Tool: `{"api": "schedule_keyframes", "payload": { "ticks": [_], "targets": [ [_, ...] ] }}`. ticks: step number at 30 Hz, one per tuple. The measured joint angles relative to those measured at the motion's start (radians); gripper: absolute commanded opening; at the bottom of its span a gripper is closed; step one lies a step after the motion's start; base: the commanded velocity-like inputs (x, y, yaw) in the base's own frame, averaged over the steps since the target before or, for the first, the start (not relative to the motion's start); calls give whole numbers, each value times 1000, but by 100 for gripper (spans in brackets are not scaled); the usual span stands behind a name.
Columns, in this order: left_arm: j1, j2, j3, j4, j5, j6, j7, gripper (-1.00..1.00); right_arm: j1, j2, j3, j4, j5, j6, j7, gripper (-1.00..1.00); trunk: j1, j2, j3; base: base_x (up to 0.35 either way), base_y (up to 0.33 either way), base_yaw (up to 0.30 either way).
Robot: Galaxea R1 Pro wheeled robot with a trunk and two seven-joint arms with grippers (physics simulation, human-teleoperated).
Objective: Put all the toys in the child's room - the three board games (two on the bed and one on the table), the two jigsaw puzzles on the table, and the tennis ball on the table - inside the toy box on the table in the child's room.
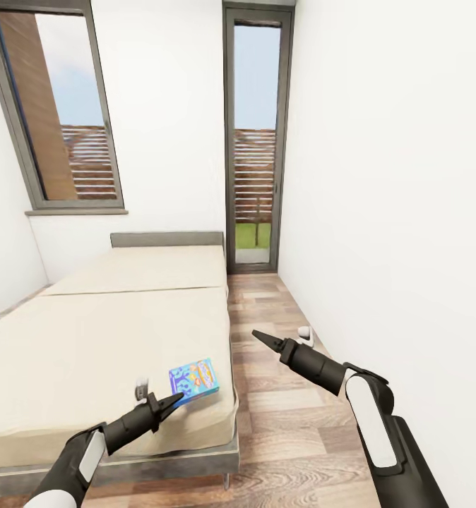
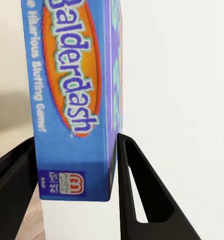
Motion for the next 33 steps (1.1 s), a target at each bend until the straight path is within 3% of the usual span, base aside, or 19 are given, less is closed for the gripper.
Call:
{"api": "schedule_keyframes", "payload": {
  "ticks": [6, 12, 16, 19, 23, 28, 29, 30, 33],
  "targets": [
    [0, 9, -3, -45, 3, 27, -11, -100, 0, 0, 0, 0, -1, 0, 0, 100, -23, 42, 19, 0, 0, 0],
    [0, 23, -45, -196, -2, 169, -27, -100, 0, 0, 0, 0, -1, 0, 0, 100, -46, 84, 38, 0, 0, 0],
    [0, 77, -106, -277, 0, 239, -58, -100, 0, -1, -4, 0, -2, 0, 0, 100, -54, 98, 44, 0, 0, 0],
    [0, 149, -154, -321, 5, 272, -196, -100, 0, -1, -6, 0, -3, 0, 0, 100, -58, 105, 47, 0, 0, 0],
    [0, 213, -198, -337, -4, 271, -331, -100, 0, 0, -6, 0, -2, 0, 0, 100, -73, 133, 60, 0, 0, 0],
    [-17, 290, -234, -343, -6, 272, -379, -100, 0, 0, -6, 0, -1, -1, -1, 100, -92, 168, 75, 0, 0, 0],
    [-22, 311, -239, -343, -6, 273, -383, -100, 0, 0, -6, 0, -1, -1, -1, 100, -96, 175, 78, 0, 0, 0],
    [-29, 350, -259, -343, -1, 273, -415, -100, 0, -1, -6, 0, -3, -1, -1, 100, -100, 182, 82, 0, 0, 0],
    [-30, 368, -285, -343, -5, 273, -447, -100, 0, -1, -7, 0, -7, -1, 0, 100, -111, 203, 91, 0, 0, 0]
  ]
}}
